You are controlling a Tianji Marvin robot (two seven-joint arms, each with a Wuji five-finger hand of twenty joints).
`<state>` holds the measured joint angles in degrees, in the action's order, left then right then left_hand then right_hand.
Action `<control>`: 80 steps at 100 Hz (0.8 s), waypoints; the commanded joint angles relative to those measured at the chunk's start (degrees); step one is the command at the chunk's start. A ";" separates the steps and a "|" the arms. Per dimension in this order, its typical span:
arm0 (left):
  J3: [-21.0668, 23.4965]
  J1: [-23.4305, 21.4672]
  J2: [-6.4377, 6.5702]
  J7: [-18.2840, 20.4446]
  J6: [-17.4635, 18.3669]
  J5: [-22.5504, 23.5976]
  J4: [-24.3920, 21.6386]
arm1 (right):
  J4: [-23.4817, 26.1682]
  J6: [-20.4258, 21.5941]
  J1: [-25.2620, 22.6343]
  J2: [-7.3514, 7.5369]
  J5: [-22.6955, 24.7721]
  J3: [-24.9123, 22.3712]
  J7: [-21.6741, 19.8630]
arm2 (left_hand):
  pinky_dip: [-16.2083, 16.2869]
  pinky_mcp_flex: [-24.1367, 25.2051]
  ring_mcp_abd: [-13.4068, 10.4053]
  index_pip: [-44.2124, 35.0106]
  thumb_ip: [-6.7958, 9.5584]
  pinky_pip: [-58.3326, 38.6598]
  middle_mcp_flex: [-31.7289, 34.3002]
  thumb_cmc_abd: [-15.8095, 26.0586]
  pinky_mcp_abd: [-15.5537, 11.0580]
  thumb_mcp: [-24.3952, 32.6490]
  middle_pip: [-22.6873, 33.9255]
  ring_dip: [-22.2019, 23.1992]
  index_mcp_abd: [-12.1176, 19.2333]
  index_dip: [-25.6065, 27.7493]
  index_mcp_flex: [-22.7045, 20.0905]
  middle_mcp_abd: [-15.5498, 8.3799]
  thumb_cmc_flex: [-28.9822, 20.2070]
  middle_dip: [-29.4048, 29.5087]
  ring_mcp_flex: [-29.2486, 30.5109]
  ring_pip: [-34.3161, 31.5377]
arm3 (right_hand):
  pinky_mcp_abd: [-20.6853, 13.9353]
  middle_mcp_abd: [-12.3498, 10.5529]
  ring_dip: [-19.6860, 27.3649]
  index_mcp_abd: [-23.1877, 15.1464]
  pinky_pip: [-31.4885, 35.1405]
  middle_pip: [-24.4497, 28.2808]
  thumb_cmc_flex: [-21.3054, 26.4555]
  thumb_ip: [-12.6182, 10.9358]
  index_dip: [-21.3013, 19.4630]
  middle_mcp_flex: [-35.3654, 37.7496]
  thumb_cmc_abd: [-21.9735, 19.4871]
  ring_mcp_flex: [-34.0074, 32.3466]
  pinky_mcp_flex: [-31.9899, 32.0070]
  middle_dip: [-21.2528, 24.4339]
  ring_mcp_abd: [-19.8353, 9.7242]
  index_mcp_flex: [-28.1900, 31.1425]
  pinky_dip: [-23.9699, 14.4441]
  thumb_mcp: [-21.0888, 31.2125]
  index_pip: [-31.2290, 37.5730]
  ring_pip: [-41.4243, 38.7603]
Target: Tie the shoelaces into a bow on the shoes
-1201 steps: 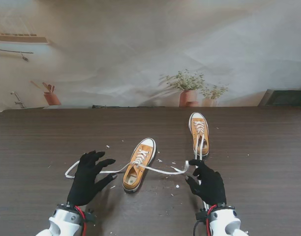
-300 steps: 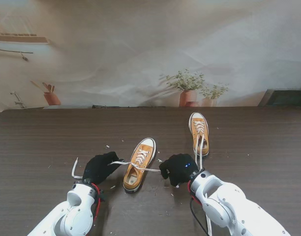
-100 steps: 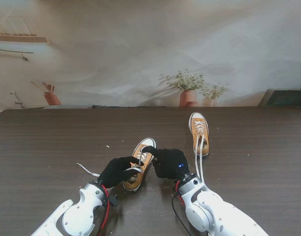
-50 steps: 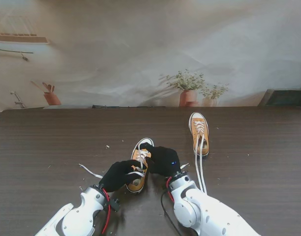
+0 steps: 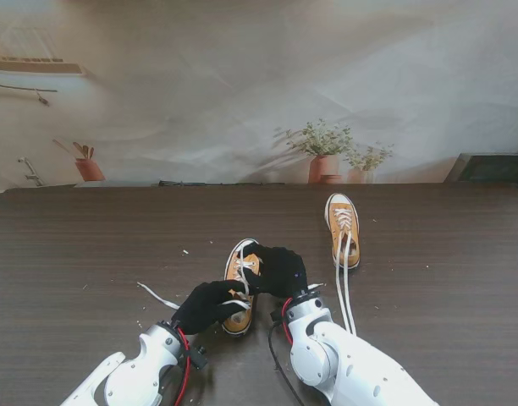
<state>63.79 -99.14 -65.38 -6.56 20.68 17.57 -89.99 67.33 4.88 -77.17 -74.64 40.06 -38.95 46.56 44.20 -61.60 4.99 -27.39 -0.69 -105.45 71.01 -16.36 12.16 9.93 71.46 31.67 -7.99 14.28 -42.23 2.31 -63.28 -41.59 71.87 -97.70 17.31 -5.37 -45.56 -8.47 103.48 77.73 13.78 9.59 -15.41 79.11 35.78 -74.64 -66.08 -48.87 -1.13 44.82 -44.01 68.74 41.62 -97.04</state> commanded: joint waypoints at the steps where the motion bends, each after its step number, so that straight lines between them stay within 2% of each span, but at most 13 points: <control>1: -0.35 -0.04 0.05 1.26 0.46 0.05 -0.45 | 0.60 0.33 -0.31 0.07 -0.46 -0.19 -1.16 | -0.51 -1.69 -0.89 1.42 -0.28 -14.53 0.82 0.15 -6.70 -3.59 1.79 -0.79 3.52 -1.22 -0.77 2.90 -0.07 -1.82 0.90 -2.06 | -1.71 0.68 -1.32 2.19 13.78 1.86 -3.09 1.18 1.31 3.94 1.79 -0.65 -1.81 -1.46 -2.58 1.20 -1.07 -2.15 -1.91 -4.68; 11: -0.28 -0.13 0.09 1.09 0.32 0.68 -0.66 | 0.71 1.12 -0.51 -0.02 -1.58 -0.48 -2.12 | -0.54 -1.69 -0.89 2.13 -0.28 -14.53 0.78 0.31 -6.66 -3.55 1.77 -0.80 3.11 -1.04 -0.89 2.89 0.09 -1.82 0.90 -2.07 | -1.49 1.07 -1.97 3.20 14.26 2.28 -6.08 1.76 2.12 3.96 1.70 -0.64 -1.83 -1.90 -2.20 2.62 -1.32 -2.36 -3.02 -4.76; 22: 0.19 -0.34 0.10 0.47 0.19 2.01 -0.71 | 0.51 2.66 -0.67 -0.18 -2.71 -0.73 -2.75 | -0.55 -1.69 -0.89 2.48 -0.30 -14.53 0.76 0.33 -6.67 -3.57 1.75 -0.80 3.23 -0.90 -0.89 2.86 0.20 -1.83 0.90 -2.07 | -1.32 1.73 -2.86 3.40 15.40 2.86 -9.86 2.01 2.98 3.96 -2.70 -0.63 -1.93 -2.26 -1.79 3.64 -1.84 -5.24 -4.10 -4.95; 26: 0.45 -0.53 0.06 0.12 -0.01 2.40 -0.79 | 0.41 3.06 -0.68 -0.16 -2.89 -0.80 -2.93 | -0.56 -1.69 -0.89 2.58 -0.30 -14.53 0.69 0.31 -6.68 -3.56 1.74 -0.80 3.02 -0.85 -0.87 2.77 0.21 -1.83 0.90 -2.07 | -1.24 1.85 -3.14 3.28 15.84 2.97 -11.58 2.03 3.30 3.96 -5.84 -0.63 -1.97 -2.37 -1.60 3.59 -2.03 -6.90 -4.59 -4.98; 31: 0.87 -0.85 0.08 -0.10 -0.35 2.96 -0.98 | 0.41 3.62 -0.78 -0.09 -3.28 -1.00 -3.50 | -0.56 -1.68 -0.89 2.72 -0.30 -14.53 0.67 0.34 -6.65 -3.57 1.75 -0.81 2.83 -0.82 -0.84 2.82 0.33 -1.84 0.90 -2.07 | -1.14 2.21 -3.43 3.35 16.17 2.98 -13.17 1.61 3.67 3.95 -11.36 -0.62 -1.97 -2.49 -1.28 3.32 -2.16 -11.37 -5.17 -4.94; 43: 1.86 -1.74 -0.05 -1.77 -1.27 4.99 -1.31 | 1.06 4.47 -1.42 0.25 -4.47 -1.67 -5.67 | -0.52 -1.69 -0.89 3.58 -0.28 -14.53 0.63 0.66 -6.63 -3.57 1.80 -0.81 1.19 -0.86 -0.41 2.66 0.98 -1.86 0.90 -2.07 | 0.55 3.32 -3.69 2.96 16.50 2.86 -15.17 0.69 4.26 3.96 -22.92 -0.56 -1.93 -2.73 0.22 2.49 -2.92 -24.08 -6.42 -5.05; 50: 2.47 -2.38 -0.20 -2.93 -1.81 5.87 -1.66 | 1.29 4.77 -1.73 0.39 -4.85 -1.97 -6.29 | -0.45 -1.69 -0.89 4.40 -0.26 -14.53 0.49 0.99 -6.56 -3.50 1.79 -0.81 -0.16 -1.00 -0.10 2.67 1.67 -1.86 0.90 -2.07 | 1.20 3.86 -3.62 2.44 16.50 2.63 -16.10 0.54 4.27 3.96 -26.81 -0.54 -1.89 -2.70 0.80 1.99 -3.10 -29.51 -6.65 -5.07; 55: 3.02 -2.90 -0.22 -3.42 -2.18 6.63 -2.00 | 1.45 4.98 -1.94 0.46 -5.11 -2.16 -6.66 | -0.40 -1.69 -0.89 4.85 -0.28 -14.53 0.39 1.25 -6.53 -3.50 1.82 -0.81 -0.76 -1.05 -0.02 2.81 2.34 -1.85 0.90 -2.07 | 1.36 4.18 -3.58 2.83 16.50 2.53 -16.94 0.61 4.31 3.96 -27.88 -0.51 -1.86 -2.68 1.13 1.53 -3.17 -30.67 -6.81 -5.05; 58: 3.31 -3.19 -0.25 -3.83 -2.36 7.02 -2.16 | 1.49 5.09 -2.01 0.52 -5.11 -2.22 -6.78 | -0.24 -1.69 -0.89 6.24 -0.38 -14.53 0.43 1.00 -6.53 -1.90 1.94 -0.82 -1.07 -0.28 -0.45 1.43 3.85 -1.63 0.90 -2.08 | 1.49 4.37 -3.53 2.81 16.50 2.41 -17.15 0.62 4.34 3.95 -28.26 -0.52 -1.85 -2.64 1.28 1.31 -3.18 -31.11 -6.91 -5.01; 65: 4.25 -4.04 -0.27 -4.34 -2.65 7.66 -2.70 | 1.76 5.18 -2.24 0.70 -5.07 -2.39 -7.15 | -0.24 -1.68 -1.02 6.58 -0.53 -14.53 0.40 1.55 -6.49 -1.93 1.95 -0.87 -1.88 -0.18 -0.31 0.91 5.73 -1.56 0.89 -1.98 | 1.61 4.44 -3.49 2.59 16.50 2.34 -17.35 0.59 4.28 3.97 -28.71 -0.52 -1.84 -2.65 1.34 1.18 -3.19 -31.75 -6.86 -5.02; 67: 4.53 -4.31 -0.30 -4.55 -2.79 7.79 -2.87 | 1.88 5.17 -2.34 0.73 -5.09 -2.46 -7.25 | -0.45 -1.68 -1.19 6.77 -1.07 -14.53 0.38 0.65 -6.42 2.62 2.16 -1.04 -1.99 -0.04 -0.40 0.67 8.40 -1.22 0.91 -1.93 | 1.63 4.44 -3.49 2.58 16.50 2.34 -17.30 0.58 4.28 3.97 -28.70 -0.52 -1.84 -2.65 1.36 1.16 -3.19 -31.81 -6.85 -5.03; 69: 4.81 -4.60 -0.37 -4.92 -2.96 7.86 -3.04 | 1.98 5.15 -2.42 0.76 -5.12 -2.53 -7.32 | -0.49 -1.68 -1.30 6.79 -1.24 -14.53 0.44 0.49 -6.39 3.64 2.26 -1.09 -2.15 0.00 -0.51 0.55 9.46 -1.15 0.91 -1.90 | 1.67 4.44 -3.50 2.53 16.50 2.33 -17.19 0.55 4.26 3.97 -28.67 -0.51 -1.83 -2.66 1.42 1.19 -3.19 -31.83 -6.82 -5.07; 80: 6.40 -6.24 -0.85 -6.92 -3.82 7.61 -4.18 | 2.54 5.04 -2.84 0.97 -5.08 -2.77 -7.73 | -0.25 -1.64 -1.80 6.73 -1.32 -14.53 1.10 0.53 -5.86 3.89 2.81 -1.09 -2.92 -0.03 -1.22 0.05 11.77 -1.21 0.93 -2.08 | 1.79 4.48 -3.54 2.42 16.50 2.39 -16.69 0.40 4.16 3.96 -28.45 -0.51 -1.85 -2.77 1.36 1.19 -3.26 -31.98 -6.67 -5.15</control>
<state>69.54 -104.23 -66.04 -13.26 17.69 25.62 -93.07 69.15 9.86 -79.63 -74.06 35.01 -41.60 39.71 44.02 -61.57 4.75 -21.39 -0.92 -105.45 70.58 -16.19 12.16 13.43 71.46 31.67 -9.76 14.16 -43.20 2.15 -54.69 -41.67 71.76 -97.70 18.54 -3.59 -48.43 -7.57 103.48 78.33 1.06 9.50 -12.32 79.61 8.72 -74.68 -66.17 -50.83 1.38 47.27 -46.65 40.78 35.82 -97.68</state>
